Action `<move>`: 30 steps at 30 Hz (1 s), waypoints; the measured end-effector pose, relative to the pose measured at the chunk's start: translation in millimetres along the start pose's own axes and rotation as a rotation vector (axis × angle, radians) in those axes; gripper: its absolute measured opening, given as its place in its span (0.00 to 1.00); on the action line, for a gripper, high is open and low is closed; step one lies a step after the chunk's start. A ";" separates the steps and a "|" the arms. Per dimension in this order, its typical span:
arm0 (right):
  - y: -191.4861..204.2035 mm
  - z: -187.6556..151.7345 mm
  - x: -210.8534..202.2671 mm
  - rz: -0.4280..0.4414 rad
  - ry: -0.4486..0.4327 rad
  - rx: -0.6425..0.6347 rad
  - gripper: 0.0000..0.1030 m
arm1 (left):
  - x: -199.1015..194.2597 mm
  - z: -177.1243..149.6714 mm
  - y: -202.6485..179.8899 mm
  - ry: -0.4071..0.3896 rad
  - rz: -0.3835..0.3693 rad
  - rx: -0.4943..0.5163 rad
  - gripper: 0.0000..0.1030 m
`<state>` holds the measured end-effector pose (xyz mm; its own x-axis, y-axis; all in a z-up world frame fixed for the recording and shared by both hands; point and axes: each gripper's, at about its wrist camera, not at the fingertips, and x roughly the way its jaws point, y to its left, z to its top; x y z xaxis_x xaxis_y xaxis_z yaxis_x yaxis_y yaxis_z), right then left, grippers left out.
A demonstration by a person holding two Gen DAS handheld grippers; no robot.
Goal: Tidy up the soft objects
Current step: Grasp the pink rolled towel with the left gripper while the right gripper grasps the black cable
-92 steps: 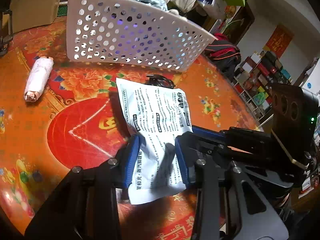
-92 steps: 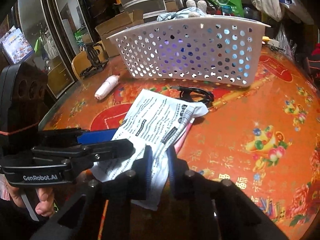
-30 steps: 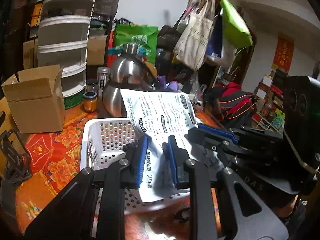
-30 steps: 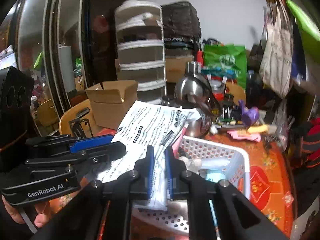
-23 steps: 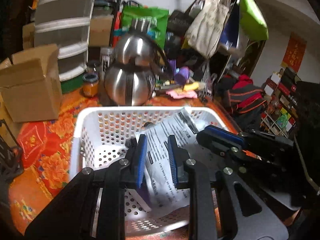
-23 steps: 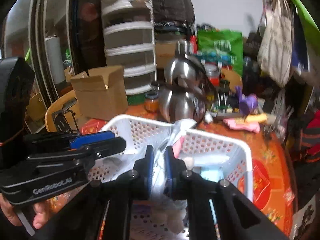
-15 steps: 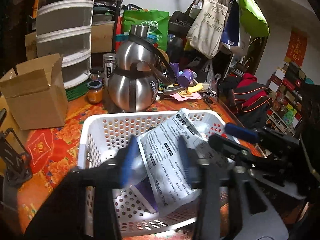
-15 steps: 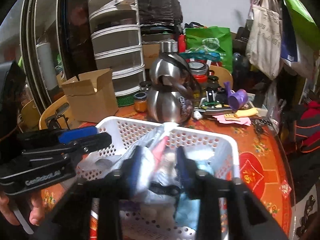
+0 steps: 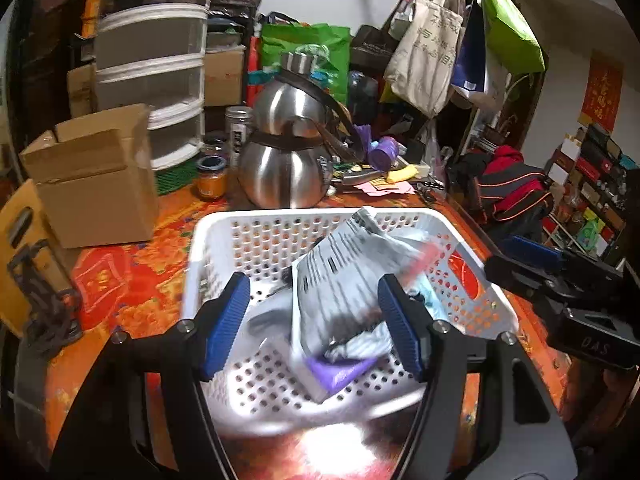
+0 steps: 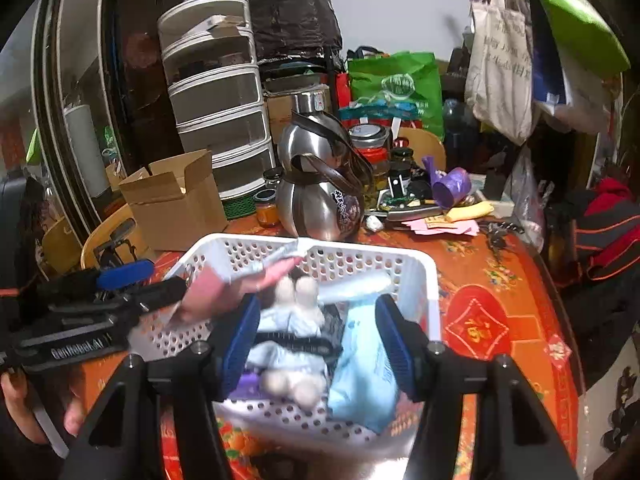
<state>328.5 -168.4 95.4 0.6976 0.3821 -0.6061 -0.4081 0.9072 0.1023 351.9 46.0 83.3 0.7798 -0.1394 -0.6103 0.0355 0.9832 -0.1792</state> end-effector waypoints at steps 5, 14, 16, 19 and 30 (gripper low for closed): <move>2.3 -31.2 -31.1 0.017 -0.040 0.004 0.68 | -35.0 -18.8 3.0 -0.023 0.027 0.008 0.70; 10.0 -117.7 -28.2 0.045 0.046 0.030 0.73 | -91.6 -84.8 41.5 -0.017 0.092 -0.064 0.78; 17.2 -136.9 -17.1 0.049 0.086 0.015 0.73 | -90.6 -104.2 54.3 0.005 0.103 -0.093 0.78; 21.0 -154.0 1.1 0.033 0.135 0.017 0.73 | -81.1 -128.9 70.4 0.044 0.137 -0.106 0.78; 40.1 -172.9 41.7 0.014 0.250 -0.033 0.73 | -23.0 -176.0 95.3 0.200 0.185 -0.111 0.78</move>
<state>239.4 -146.5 -62.1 0.5262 0.3355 -0.7814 -0.4388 0.8942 0.0884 227.3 122.1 -55.5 0.6278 0.0098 -0.7783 -0.1731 0.9766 -0.1273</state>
